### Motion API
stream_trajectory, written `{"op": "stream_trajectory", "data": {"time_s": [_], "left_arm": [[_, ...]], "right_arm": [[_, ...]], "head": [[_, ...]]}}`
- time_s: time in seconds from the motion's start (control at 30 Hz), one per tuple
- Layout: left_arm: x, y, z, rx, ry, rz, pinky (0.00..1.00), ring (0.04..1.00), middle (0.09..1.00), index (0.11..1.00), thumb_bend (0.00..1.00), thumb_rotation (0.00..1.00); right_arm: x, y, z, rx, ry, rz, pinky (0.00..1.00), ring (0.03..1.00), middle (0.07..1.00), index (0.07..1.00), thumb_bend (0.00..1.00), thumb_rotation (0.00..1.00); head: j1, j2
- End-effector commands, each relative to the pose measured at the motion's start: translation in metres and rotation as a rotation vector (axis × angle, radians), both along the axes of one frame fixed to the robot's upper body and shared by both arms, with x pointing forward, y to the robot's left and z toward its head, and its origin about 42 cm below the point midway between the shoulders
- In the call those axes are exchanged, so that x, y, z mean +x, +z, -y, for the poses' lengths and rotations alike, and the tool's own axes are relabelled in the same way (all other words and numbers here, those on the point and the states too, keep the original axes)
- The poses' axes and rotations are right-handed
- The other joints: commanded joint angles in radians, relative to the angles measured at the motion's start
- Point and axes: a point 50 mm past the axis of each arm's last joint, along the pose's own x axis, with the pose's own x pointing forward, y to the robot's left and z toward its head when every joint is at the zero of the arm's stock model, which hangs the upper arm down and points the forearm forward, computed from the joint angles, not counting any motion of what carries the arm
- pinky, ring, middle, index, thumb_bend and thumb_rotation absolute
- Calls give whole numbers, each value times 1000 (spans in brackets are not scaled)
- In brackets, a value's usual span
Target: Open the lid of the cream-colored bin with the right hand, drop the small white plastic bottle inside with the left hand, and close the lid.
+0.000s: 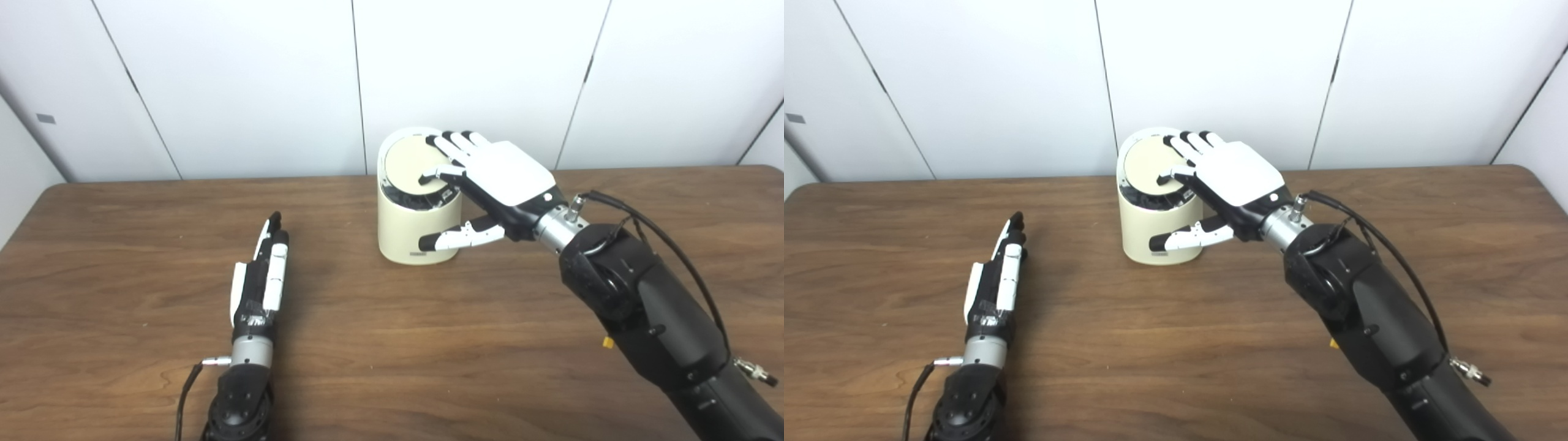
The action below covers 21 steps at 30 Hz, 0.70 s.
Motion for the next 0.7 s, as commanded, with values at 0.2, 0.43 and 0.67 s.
{"op": "stream_trajectory", "data": {"time_s": [0.2, 0.43, 0.67], "left_arm": [[4, 6, 2, 8, -1, 19, 1000, 1000, 1000, 1000, 631, 991], [3, 5, 2, -4, -2, 22, 1000, 1000, 1000, 1000, 610, 976], [3, 6, 1, -9, -2, 25, 1000, 1000, 1000, 1000, 602, 976]], "right_arm": [[0, 13, 2, 67, -28, 28, 1000, 1000, 1000, 931, 578, 1000], [1, 43, 9, 138, -56, 79, 1000, 1000, 1000, 997, 554, 1000], [-5, 48, 25, 185, -116, 74, 1000, 1000, 1000, 975, 556, 992]], "head": [[-1, -1], [-6, -1], [-10, -1]]}}
